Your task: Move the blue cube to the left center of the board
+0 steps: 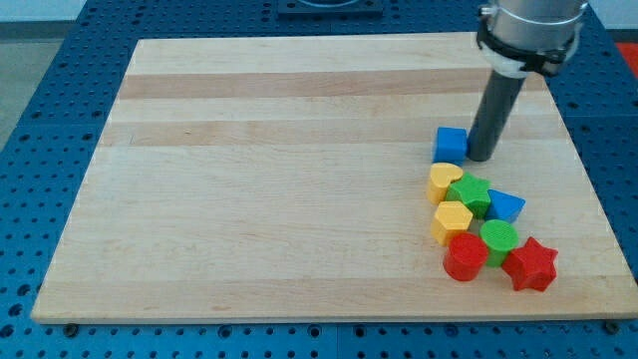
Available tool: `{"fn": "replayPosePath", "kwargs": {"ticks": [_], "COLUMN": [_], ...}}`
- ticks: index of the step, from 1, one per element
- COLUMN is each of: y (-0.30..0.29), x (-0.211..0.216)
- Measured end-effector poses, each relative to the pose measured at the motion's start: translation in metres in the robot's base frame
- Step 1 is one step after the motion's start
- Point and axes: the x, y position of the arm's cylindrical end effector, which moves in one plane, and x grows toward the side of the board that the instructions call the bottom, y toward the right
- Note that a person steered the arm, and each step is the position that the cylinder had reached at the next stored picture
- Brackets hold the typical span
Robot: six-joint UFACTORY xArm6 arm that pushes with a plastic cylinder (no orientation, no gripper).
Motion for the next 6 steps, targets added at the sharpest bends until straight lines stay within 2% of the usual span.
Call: {"fn": "replayPosePath", "kwargs": {"ticks": [2,6], "y": [-0.031,-0.135], "x": [-0.022,-0.008]}}
